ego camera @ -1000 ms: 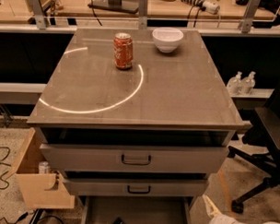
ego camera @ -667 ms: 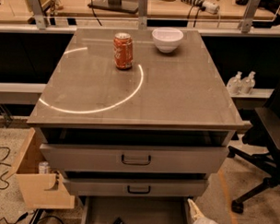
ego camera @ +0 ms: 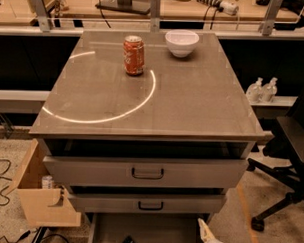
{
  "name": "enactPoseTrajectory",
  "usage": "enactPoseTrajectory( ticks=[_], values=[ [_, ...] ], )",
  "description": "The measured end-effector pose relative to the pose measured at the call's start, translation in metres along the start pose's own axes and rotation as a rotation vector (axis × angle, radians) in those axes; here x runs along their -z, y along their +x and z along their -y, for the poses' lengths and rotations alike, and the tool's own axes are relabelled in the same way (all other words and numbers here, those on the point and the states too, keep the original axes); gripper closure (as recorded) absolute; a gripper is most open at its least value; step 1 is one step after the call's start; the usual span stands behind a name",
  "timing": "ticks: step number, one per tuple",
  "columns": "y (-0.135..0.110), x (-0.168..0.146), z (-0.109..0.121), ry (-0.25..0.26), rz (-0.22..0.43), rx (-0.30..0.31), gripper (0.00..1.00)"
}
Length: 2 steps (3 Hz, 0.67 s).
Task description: Pick rxbar blueberry from bottom drawer and place on counter
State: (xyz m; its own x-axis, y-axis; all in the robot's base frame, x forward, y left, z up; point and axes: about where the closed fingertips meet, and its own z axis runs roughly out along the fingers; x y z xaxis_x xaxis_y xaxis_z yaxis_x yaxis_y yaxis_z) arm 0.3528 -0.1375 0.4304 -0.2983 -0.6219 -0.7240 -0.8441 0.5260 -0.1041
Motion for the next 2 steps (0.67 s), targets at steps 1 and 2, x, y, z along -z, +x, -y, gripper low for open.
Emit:
enactPoseTrajectory(
  ticks=[1, 2],
  values=[
    [0.018, -0.047, -0.013, 0.028, 0.038, 0.010, 0.00],
    [0.030, -0.097, -0.032, 0.010, 0.077, 0.001, 0.00]
  ],
)
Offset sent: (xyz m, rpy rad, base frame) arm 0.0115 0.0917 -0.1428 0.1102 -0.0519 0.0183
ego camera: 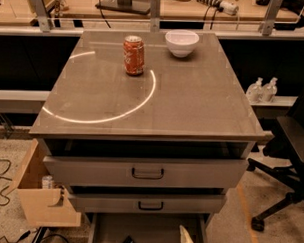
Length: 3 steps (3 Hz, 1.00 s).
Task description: Pick rxbar blueberry from bottom drawer and place on counter
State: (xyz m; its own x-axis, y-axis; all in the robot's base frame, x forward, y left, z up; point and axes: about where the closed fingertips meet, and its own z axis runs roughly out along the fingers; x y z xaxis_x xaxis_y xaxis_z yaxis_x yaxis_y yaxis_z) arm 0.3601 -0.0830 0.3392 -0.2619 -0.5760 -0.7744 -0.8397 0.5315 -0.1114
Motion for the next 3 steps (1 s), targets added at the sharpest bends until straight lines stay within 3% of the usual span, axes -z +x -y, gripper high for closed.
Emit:
enactPoseTrajectory(
  ticks=[1, 2, 3],
  values=[
    [0.005, -0.038, -0.013, -0.030, 0.001, 0.005, 0.00],
    [-0.001, -0.100, -0.039, -0.097, -0.049, 0.052, 0.00],
    [0.001, -0.113, -0.040, -0.111, -0.052, 0.049, 0.00]
  ],
)
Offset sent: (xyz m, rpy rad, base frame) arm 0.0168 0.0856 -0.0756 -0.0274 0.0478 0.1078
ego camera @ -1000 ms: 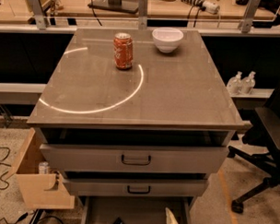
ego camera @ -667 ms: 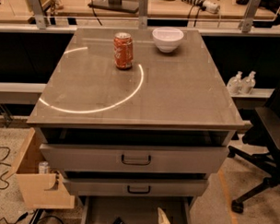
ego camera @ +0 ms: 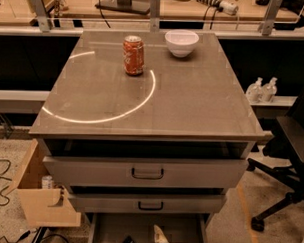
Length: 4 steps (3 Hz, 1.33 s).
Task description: Pick rxbar blueberry from bottom drawer and place on counter
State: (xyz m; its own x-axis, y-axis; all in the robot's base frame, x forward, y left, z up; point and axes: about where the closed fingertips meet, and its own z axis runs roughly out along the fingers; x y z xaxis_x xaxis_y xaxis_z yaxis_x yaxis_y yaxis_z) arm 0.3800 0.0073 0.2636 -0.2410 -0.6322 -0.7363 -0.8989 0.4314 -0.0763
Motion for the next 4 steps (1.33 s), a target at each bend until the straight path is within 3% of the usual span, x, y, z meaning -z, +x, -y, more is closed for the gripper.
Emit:
enactPoseTrajectory(
  ticks=[2, 4],
  values=[
    [0.014, -0.041, 0.005, -0.048, 0.009, -0.046, 0.00],
    [0.014, -0.066, -0.001, -0.052, 0.000, -0.064, 0.00]
  ],
)
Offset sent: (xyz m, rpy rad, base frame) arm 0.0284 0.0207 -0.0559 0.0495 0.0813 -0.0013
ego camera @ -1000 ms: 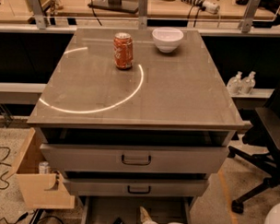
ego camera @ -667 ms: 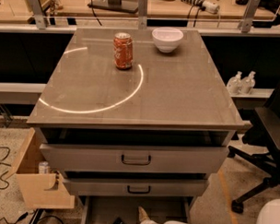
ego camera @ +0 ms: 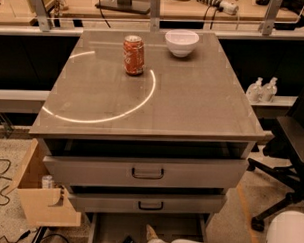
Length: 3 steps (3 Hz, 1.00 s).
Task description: Pick rxbar blueberry from bottom drawer and place on counter
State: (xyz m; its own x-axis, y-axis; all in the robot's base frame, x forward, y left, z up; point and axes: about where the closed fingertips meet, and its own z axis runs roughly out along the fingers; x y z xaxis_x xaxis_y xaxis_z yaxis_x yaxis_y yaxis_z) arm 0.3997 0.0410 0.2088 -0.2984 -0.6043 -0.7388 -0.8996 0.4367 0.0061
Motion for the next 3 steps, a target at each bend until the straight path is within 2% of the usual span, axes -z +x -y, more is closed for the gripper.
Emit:
enactPoseTrajectory(
  ticks=[2, 3],
  values=[
    [0.004, -0.036, -0.006, 0.014, -0.006, -0.030, 0.00],
    [0.027, -0.062, -0.002, 0.028, -0.009, -0.070, 0.00]
  ],
)
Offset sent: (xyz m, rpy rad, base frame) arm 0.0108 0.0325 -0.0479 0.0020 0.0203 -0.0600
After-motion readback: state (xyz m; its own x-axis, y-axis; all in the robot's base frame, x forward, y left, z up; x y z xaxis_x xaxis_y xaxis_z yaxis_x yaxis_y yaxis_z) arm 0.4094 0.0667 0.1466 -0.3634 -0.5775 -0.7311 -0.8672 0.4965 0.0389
